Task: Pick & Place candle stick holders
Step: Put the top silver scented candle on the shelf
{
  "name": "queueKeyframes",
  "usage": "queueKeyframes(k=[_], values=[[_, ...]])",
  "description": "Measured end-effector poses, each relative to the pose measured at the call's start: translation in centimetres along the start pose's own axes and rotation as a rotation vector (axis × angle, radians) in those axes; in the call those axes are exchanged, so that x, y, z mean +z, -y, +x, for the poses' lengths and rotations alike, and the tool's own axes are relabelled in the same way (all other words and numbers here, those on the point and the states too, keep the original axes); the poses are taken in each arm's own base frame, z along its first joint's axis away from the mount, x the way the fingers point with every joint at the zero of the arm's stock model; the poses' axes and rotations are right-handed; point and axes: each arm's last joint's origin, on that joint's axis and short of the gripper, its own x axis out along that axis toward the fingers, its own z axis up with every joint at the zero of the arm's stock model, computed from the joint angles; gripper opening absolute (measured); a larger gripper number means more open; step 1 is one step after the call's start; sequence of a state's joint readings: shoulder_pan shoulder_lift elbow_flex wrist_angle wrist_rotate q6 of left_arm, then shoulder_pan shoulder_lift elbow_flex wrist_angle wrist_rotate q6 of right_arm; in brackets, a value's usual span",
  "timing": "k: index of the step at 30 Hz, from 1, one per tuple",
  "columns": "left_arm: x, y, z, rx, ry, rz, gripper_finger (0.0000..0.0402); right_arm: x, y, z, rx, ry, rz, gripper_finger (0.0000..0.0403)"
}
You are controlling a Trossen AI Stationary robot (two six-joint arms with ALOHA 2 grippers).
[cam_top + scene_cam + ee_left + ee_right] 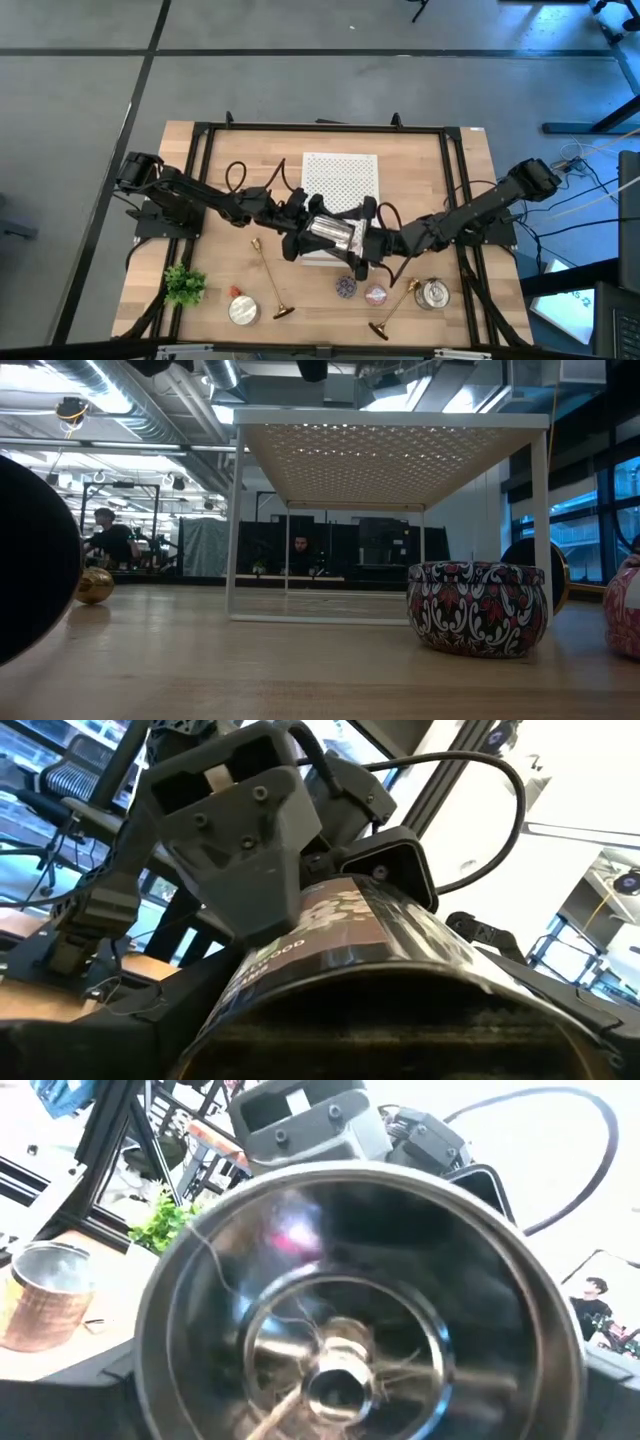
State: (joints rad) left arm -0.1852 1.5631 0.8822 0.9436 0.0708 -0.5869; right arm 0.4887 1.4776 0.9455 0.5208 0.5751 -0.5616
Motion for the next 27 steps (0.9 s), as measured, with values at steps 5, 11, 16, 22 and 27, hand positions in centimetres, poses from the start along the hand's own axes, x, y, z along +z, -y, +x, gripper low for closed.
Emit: queueKeyframes(k=[5, 11, 16, 22, 27], values=[[0.02, 0.00, 0.00, 0.003, 0.004, -0.001, 0.0350, 0.04, -0.02, -0.02, 0.000, 0.003, 0.001, 0.0400], [0.00, -0.02, 0.00, 0.007, 0.004, -0.002, 0.0350, 0.14, 0.01, -0.03, 0.005, 0.017, 0.004, 0.0400], [0.04, 0.00, 0.00, 0.005, 0.006, -0.002, 0.0350, 0.20, 0.04, -0.01, 0.011, 0.028, 0.008, 0.0400], [0.06, -0.03, -0.01, 0.009, 0.007, -0.002, 0.0350, 0.03, 0.33, 0.19, 0.006, 0.026, 0.016, 0.0396], [0.04, -0.09, -0.01, 0.018, 0.008, -0.005, 0.0349, -0.15, 0.57, 0.36, 0.001, 0.020, 0.049, 0.0389]])
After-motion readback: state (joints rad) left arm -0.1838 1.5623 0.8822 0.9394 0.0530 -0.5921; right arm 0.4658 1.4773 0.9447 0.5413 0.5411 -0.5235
